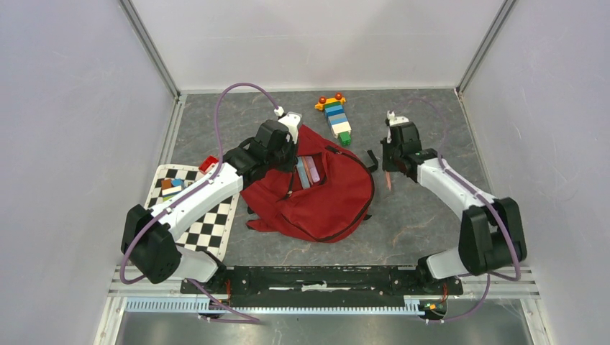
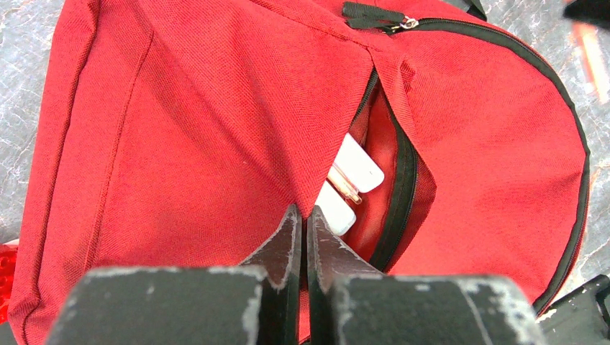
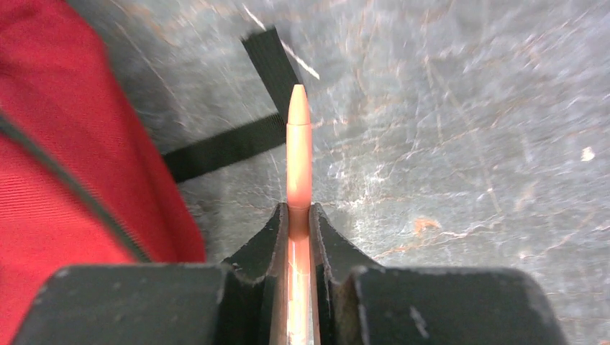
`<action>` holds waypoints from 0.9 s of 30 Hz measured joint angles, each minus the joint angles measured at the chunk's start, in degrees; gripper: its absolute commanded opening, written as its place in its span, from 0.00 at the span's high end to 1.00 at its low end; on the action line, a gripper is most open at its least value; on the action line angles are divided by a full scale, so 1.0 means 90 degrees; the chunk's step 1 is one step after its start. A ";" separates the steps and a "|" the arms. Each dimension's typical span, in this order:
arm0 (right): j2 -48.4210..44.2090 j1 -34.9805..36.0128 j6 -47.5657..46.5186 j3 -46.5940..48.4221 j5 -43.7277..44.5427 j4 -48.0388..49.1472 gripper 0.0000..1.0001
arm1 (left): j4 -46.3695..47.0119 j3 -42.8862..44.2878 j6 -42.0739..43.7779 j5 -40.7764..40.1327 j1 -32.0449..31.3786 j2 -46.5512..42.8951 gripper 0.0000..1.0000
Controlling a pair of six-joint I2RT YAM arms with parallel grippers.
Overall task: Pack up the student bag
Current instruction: Pick up the stationery from the center of the board, then place the stationery in the student bag.
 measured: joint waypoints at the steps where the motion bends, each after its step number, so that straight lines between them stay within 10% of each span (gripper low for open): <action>1: -0.0189 0.0012 -0.0051 0.0107 -0.0019 -0.0097 1.00 | 0.0000 0.0000 0.0000 0.0000 0.0000 0.0000 0.98; 11: -0.1005 0.0826 -0.0119 0.1100 -0.1243 -0.0719 1.00 | 0.0005 -0.0017 0.0000 0.0039 0.0000 -0.0024 0.98; 27: 0.0576 0.2523 0.1066 0.2016 -0.2851 -0.0656 1.00 | 0.0002 -0.0017 0.0000 0.0039 0.0000 -0.0070 0.98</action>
